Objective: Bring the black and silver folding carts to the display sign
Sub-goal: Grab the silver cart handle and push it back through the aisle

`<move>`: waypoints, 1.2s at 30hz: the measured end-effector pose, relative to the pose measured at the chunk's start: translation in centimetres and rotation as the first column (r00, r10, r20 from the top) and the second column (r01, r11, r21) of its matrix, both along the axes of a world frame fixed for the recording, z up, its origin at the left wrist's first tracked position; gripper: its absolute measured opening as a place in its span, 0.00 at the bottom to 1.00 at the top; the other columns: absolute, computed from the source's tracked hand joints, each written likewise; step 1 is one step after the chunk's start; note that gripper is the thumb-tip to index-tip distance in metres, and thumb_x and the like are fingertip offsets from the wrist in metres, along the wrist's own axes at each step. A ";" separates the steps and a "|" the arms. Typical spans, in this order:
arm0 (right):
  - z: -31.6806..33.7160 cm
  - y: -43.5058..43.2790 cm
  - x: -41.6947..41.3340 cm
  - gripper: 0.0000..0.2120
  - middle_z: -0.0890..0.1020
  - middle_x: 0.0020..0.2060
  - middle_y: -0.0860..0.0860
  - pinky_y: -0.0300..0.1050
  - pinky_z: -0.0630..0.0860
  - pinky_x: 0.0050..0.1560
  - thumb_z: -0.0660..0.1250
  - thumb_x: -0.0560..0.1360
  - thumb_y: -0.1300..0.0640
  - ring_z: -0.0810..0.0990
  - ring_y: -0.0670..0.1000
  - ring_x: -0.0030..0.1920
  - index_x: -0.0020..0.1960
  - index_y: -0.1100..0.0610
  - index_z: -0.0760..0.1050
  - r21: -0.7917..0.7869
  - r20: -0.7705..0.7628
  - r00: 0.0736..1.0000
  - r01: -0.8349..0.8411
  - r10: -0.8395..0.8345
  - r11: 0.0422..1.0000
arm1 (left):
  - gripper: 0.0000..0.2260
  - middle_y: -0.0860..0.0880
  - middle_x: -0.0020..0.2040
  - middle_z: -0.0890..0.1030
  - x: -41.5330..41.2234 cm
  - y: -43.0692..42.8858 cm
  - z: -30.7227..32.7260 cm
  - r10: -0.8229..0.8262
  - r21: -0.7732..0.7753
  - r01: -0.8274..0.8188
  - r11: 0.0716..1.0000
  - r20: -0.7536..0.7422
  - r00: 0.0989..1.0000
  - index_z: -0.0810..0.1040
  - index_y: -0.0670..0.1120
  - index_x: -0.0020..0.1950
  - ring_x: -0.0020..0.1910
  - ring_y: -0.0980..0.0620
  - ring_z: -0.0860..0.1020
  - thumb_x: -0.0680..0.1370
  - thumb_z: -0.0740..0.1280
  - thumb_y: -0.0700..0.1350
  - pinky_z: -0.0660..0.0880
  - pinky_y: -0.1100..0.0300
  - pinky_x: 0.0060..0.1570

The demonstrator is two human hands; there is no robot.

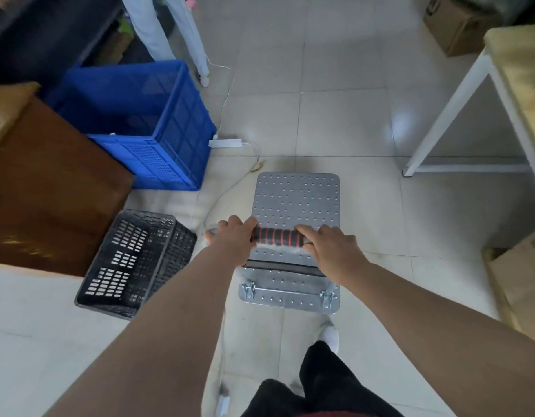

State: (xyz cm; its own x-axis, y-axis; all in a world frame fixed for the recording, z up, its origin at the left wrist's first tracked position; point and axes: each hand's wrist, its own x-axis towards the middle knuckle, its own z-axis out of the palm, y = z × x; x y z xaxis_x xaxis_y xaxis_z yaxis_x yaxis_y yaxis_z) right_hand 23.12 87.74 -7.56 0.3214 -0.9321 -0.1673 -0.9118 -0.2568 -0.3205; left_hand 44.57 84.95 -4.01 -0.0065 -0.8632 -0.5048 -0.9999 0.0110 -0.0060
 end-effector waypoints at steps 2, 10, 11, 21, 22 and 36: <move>0.2 -1.7 -0.4 0.18 0.76 0.48 0.54 0.53 0.71 0.46 0.54 0.81 0.52 0.74 0.56 0.48 0.70 0.42 0.59 0.020 0.016 1.000 0.004 -0.005 1.000 | 0.13 0.46 0.57 0.69 -0.4 -1.7 0.0 0.009 0.005 -0.009 1.000 -0.001 1.000 0.65 0.56 0.61 0.58 0.43 0.68 0.78 0.63 0.50 0.65 0.37 0.59; 0.9 -9.5 -2.5 0.19 0.75 0.51 0.55 0.54 0.72 0.51 0.54 0.81 0.53 0.74 0.56 0.51 0.71 0.44 0.59 0.059 -0.021 0.999 0.051 -0.050 0.997 | 0.12 0.47 0.54 0.68 -2.9 -9.2 0.3 0.007 0.036 -0.005 0.999 -0.052 0.999 0.64 0.55 0.59 0.55 0.44 0.69 0.78 0.63 0.46 0.66 0.37 0.58; 0.9 -10.4 -2.6 0.19 0.75 0.52 0.55 0.54 0.73 0.51 0.54 0.81 0.53 0.74 0.56 0.51 0.71 0.44 0.58 0.064 -0.032 0.998 0.056 -0.054 0.996 | 0.13 0.47 0.54 0.68 -3.1 -10.2 0.3 0.007 0.041 -0.005 0.999 -0.054 0.999 0.64 0.56 0.59 0.55 0.45 0.68 0.78 0.63 0.45 0.66 0.38 0.58; 1.0 -23.0 -1.5 0.19 0.75 0.52 0.54 0.54 0.74 0.51 0.54 0.81 0.53 0.74 0.55 0.51 0.71 0.44 0.57 0.051 -0.093 0.987 0.134 -0.128 0.990 | 0.14 0.47 0.48 0.65 -2.3 -24.1 -0.4 -0.084 0.005 0.084 0.996 -0.038 0.996 0.63 0.55 0.61 0.56 0.43 0.69 0.78 0.63 0.47 0.64 0.34 0.59; 1.1 -24.6 -1.2 0.19 0.75 0.52 0.54 0.53 0.73 0.51 0.53 0.81 0.53 0.73 0.55 0.50 0.71 0.44 0.57 0.050 -0.095 0.986 0.144 -0.139 0.988 | 0.14 0.47 0.48 0.65 -2.1 -25.8 -0.4 -0.088 -0.008 0.087 0.996 -0.035 0.996 0.64 0.55 0.61 0.56 0.42 0.69 0.78 0.64 0.47 0.64 0.34 0.60; 1.0 -43.0 1.4 0.18 0.73 0.56 0.55 0.56 0.69 0.59 0.50 0.81 0.48 0.71 0.57 0.57 0.71 0.41 0.56 0.123 -0.037 0.967 0.254 -0.251 0.959 | 0.20 0.45 0.57 0.69 0.2 -46.1 -0.8 -0.189 -0.085 0.185 0.979 -0.037 0.981 0.63 0.54 0.65 0.59 0.42 0.68 0.76 0.66 0.43 0.63 0.34 0.61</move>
State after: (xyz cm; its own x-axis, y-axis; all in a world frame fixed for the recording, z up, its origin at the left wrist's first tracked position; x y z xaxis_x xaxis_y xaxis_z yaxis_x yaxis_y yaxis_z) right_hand 24.50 44.71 -6.61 0.0735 -0.9535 -0.2923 -0.9486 0.0236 -0.3155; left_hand 44.80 38.82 -4.77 -0.1928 -0.8826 -0.4288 -0.9795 0.1994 0.0301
